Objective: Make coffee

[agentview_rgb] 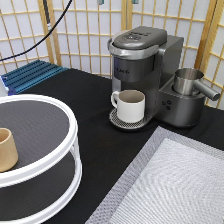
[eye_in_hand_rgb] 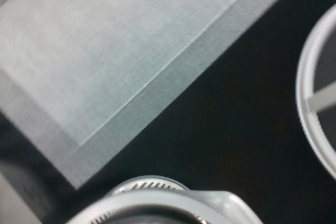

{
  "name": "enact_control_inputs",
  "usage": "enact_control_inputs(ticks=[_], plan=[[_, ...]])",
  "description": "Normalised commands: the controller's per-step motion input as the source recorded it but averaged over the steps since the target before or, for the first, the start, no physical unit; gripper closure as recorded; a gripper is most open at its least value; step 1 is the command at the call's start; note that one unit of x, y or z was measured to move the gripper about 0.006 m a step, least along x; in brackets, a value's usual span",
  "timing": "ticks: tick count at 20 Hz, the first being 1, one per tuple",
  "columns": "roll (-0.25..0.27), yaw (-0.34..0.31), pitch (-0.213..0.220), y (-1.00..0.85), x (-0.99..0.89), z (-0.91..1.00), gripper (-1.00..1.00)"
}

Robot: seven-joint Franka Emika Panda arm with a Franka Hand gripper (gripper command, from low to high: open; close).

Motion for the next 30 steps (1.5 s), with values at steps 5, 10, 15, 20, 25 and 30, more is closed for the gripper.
enact_control_inputs(ticks=[5, 10, 15, 20, 25, 30], plan=[[0.054, 0.301, 0.097, -0.01, 0.07, 0.27, -1.0], [0.095, 0.273, 0.106, -0.14, 0.08, 0.25, -1.0], [0.157, 0.061, 0.224, -0.37, 0.55, 0.11, -1.0], [0.089, -0.037, 0.24, -0.16, 0.67, 0.0, -1.0], [-0.039, -0.068, 0.034, 0.27, 0.16, -0.06, -1.0], [-0.061, -0.011, 0.026, 0.29, 0.33, 0.04, -1.0]])
